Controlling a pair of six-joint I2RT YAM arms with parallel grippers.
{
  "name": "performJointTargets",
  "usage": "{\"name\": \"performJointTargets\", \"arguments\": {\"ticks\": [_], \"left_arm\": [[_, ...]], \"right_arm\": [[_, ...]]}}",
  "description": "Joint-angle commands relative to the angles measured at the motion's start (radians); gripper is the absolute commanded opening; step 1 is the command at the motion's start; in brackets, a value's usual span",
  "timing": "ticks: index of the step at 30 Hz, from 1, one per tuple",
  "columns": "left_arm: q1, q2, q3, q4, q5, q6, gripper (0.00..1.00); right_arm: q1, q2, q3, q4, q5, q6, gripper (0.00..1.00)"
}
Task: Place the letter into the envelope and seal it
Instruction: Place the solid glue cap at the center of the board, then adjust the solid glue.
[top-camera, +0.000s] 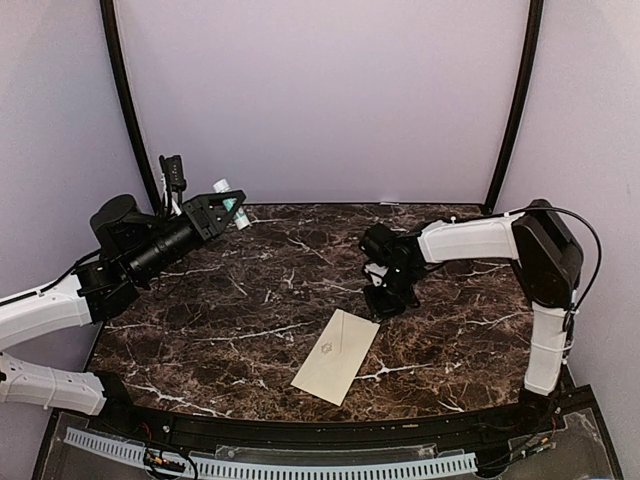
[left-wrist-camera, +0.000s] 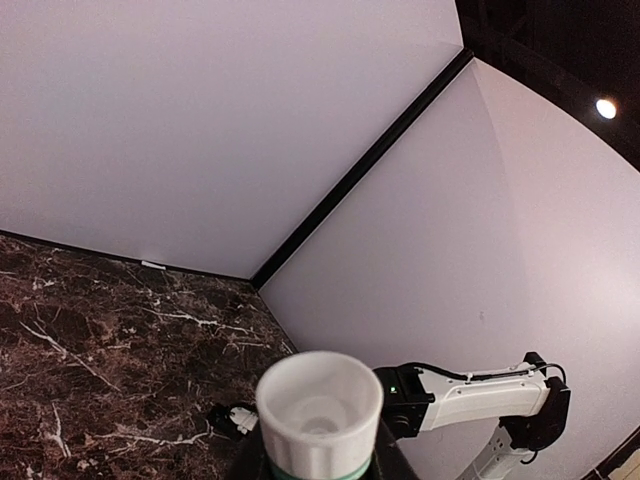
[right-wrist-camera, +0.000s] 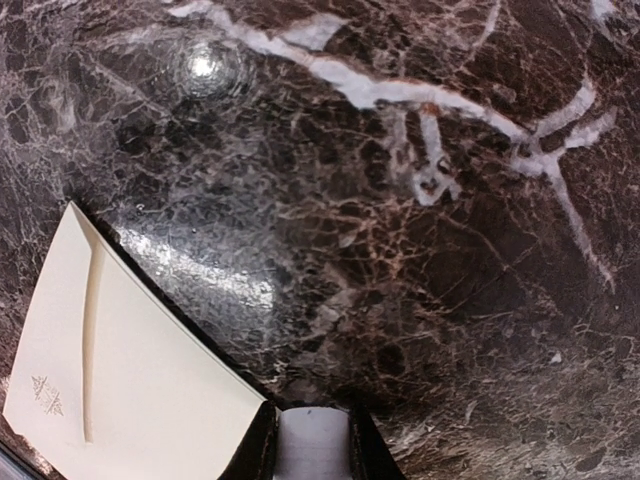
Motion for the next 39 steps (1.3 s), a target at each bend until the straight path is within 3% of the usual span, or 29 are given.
{"name": "performJointTargets", "arguments": {"ticks": [1, 14, 19, 23, 27, 30, 39], "left_arm": [[0.004, -0.016, -0.012, 0.005, 0.019, 0.007, 0.0], [0.004, 0.011, -0.01, 0.039, 0.046, -0.022, 0.0], [0.004, 0.019, -0.01, 0.081, 0.054, -0.046, 0.0], [0.005, 0.037, -0.007, 0.135, 0.077, -0.068, 0.03], [0.004, 0.068, 0.009, 0.187, 0.135, -0.066, 0.03], [0.003, 0.09, 0.015, 0.233, 0.193, -0.075, 0.03], [-0.033, 0.121, 0.035, 0.266, 0.219, -0.073, 0.02]], "right_arm": [[-0.006, 0.022, 0.051, -0.093, 0.035, -0.03, 0.11], [-0.027, -0.027, 0.073, -0.066, 0.077, -0.042, 0.51], [-0.031, -0.12, 0.092, -0.046, 0.15, -0.038, 0.63], [-0.018, -0.293, 0.06, 0.141, 0.066, -0.03, 0.69], [0.024, -0.471, -0.06, 0.539, -0.125, 0.033, 0.75], [0.072, -0.504, -0.089, 0.746, -0.219, 0.064, 0.77], [0.191, -0.388, 0.014, 0.898, -0.377, 0.049, 0.73]]}}
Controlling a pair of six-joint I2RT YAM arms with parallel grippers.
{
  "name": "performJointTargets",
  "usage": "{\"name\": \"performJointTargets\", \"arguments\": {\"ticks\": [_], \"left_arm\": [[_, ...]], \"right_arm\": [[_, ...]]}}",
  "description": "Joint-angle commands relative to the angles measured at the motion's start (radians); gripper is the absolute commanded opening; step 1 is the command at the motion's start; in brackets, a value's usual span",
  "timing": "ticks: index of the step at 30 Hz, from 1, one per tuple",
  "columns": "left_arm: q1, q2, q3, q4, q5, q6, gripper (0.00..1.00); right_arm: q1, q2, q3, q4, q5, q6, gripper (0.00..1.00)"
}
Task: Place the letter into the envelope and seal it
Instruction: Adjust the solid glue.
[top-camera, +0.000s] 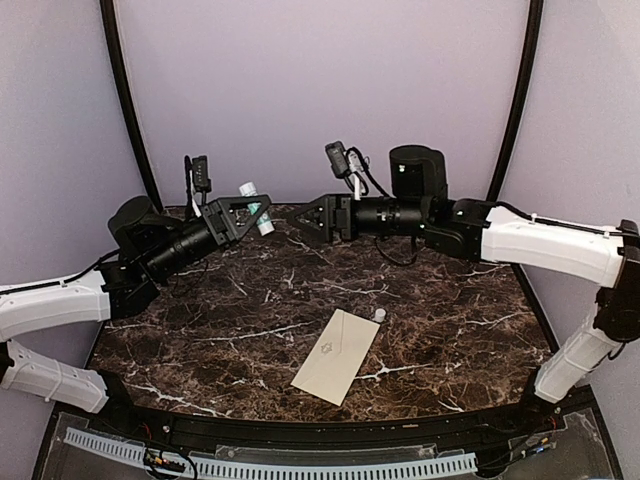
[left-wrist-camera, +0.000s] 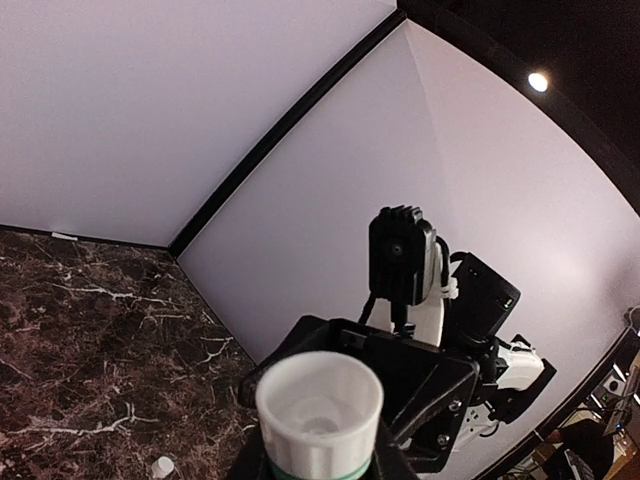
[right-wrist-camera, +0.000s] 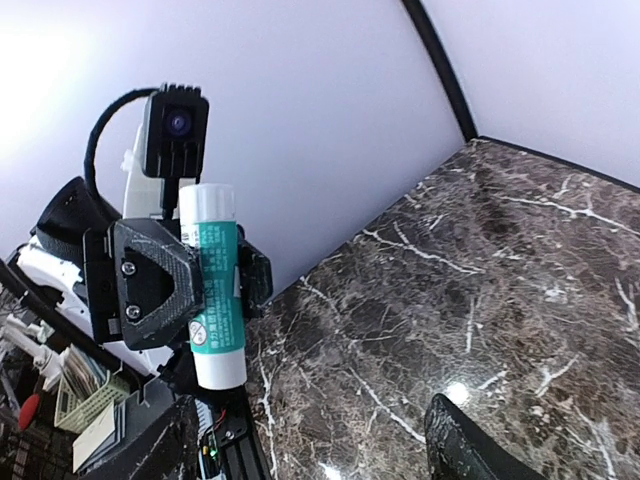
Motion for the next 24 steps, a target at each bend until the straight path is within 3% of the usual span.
{"name": "performJointTargets", "arguments": {"ticks": [1, 24], "left_arm": [[-0.019, -0.01, 0.034, 0.066, 0.029, 0.005, 0.02], [-0.032, -0.01, 0.032, 0.078, 0.03, 0.0, 0.02]], "right_arm": [[0.032, 0.06, 0.046, 0.133, -0.136, 0.001, 0.72], [0.07, 0.186, 0.168, 0.147, -0.306, -0.017, 0.37]]}}
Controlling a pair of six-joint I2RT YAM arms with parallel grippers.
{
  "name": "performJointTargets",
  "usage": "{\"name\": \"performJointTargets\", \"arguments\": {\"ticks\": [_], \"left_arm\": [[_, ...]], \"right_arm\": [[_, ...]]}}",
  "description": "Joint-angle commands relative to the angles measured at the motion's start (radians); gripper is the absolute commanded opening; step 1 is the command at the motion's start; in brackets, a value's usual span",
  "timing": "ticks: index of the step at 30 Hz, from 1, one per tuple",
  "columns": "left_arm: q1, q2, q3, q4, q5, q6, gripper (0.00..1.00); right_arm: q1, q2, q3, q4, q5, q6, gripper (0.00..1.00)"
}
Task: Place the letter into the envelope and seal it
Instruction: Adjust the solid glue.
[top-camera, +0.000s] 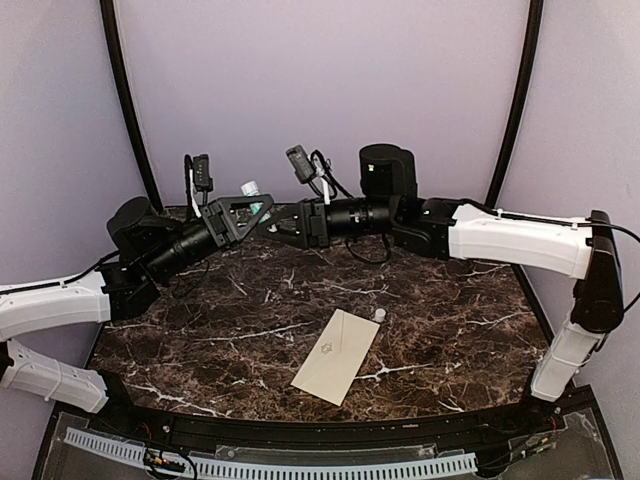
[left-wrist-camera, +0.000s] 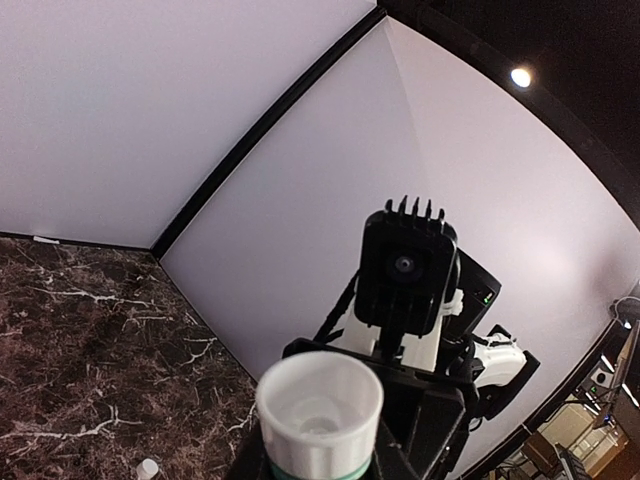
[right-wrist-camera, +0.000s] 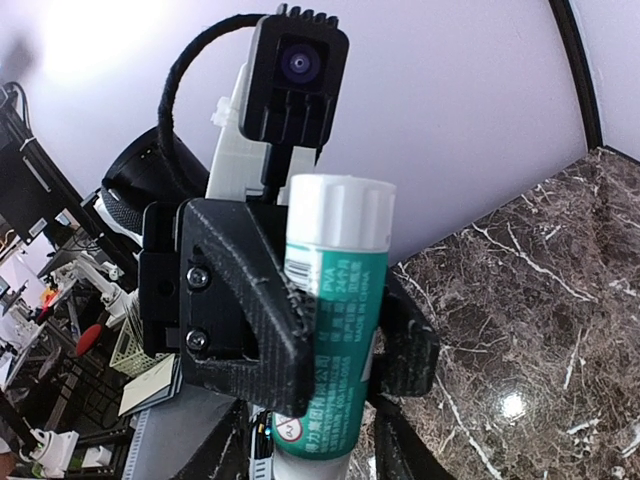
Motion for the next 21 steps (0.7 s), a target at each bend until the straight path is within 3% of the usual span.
{"name": "performJointTargets", "arguments": {"ticks": [1, 7, 12, 17, 21], "left_arm": [[-0.004, -0.01, 0.03, 0.044, 0.017, 0.0, 0.02], [-0.005, -0.013, 0.028, 0.034, 0.021, 0.001, 0.04], [-0.004, -0.03, 0.018, 0.009, 0.017, 0.009, 0.17], [-0.002, -0.082, 0.015, -0.081, -0.026, 0.055, 0.69], [0.022, -0.194, 0.035, -0.297, -0.136, 0.177, 0.86]], "right_arm": [[0.008, 0.005, 0.033, 0.035, -0.028, -0.01, 0.35], [0.009, -0.002, 0.04, 0.007, 0.023, -0.031, 0.2], [0.003, -0.029, 0.013, 0.007, 0.068, -0.039, 0.15], [-0.009, -0.053, -0.015, -0.015, 0.07, -0.036, 0.14], [-0.03, -0.08, -0.027, -0.131, 0.077, -0.066, 0.14]]}}
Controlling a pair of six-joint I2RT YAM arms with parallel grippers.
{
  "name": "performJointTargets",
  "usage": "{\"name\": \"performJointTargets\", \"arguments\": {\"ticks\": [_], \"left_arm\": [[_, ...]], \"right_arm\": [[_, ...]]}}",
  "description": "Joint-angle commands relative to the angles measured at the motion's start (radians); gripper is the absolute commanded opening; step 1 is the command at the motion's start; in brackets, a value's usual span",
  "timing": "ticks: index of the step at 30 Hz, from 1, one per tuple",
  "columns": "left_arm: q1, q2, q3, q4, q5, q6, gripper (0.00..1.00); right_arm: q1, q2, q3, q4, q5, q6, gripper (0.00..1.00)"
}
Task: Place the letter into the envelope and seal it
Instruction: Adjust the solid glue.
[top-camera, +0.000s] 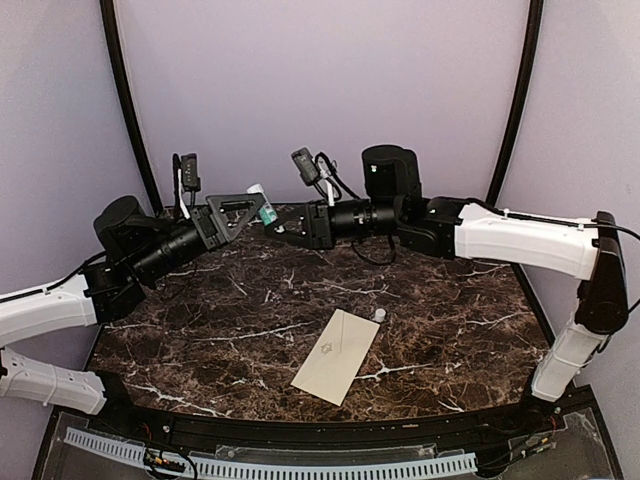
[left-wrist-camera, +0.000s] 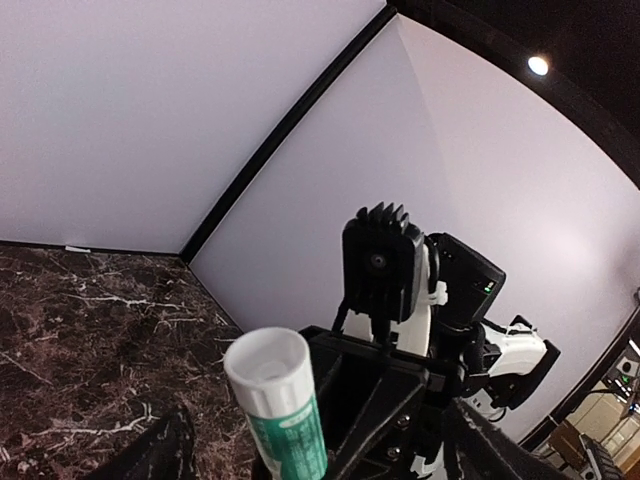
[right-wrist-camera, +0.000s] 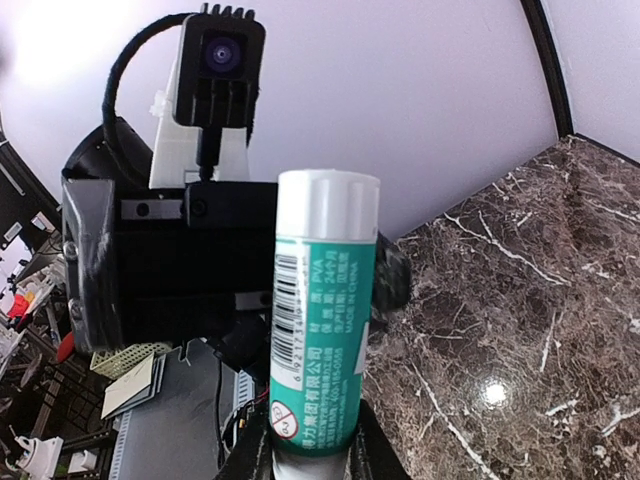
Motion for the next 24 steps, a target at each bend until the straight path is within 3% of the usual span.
{"name": "performJointTargets", "arguments": {"ticks": [1, 6, 11, 17, 24], "left_arm": [[0.037, -0.141, 0.041, -0.269, -0.125, 0.171, 0.87], [0.064, -0.206, 0.147, -0.542, -0.111, 0.433, 0.9], [0.065, -0.114, 0.259, -0.805, 0.144, 0.787, 0.89], [0.028, -0.019, 0.307, -0.878, 0.436, 0.954, 0.84], [-0.14, 0.027, 0.276, -0.91, 0.289, 1.088, 0.8]], "right_arm": [[-0.026, -0.065, -0.014, -0.118, 0.019, -0.047, 0.14], [-0.038, -0.079, 0.019, -0.401, 0.011, -0.113, 0.13], [-0.037, -0.091, 0.012, -0.525, -0.056, -0.112, 0.13], [-0.016, -0.144, -0.09, -0.515, -0.223, -0.06, 0.13], [0.005, -0.129, -0.113, -0.632, -0.345, -0.087, 0.13]]}}
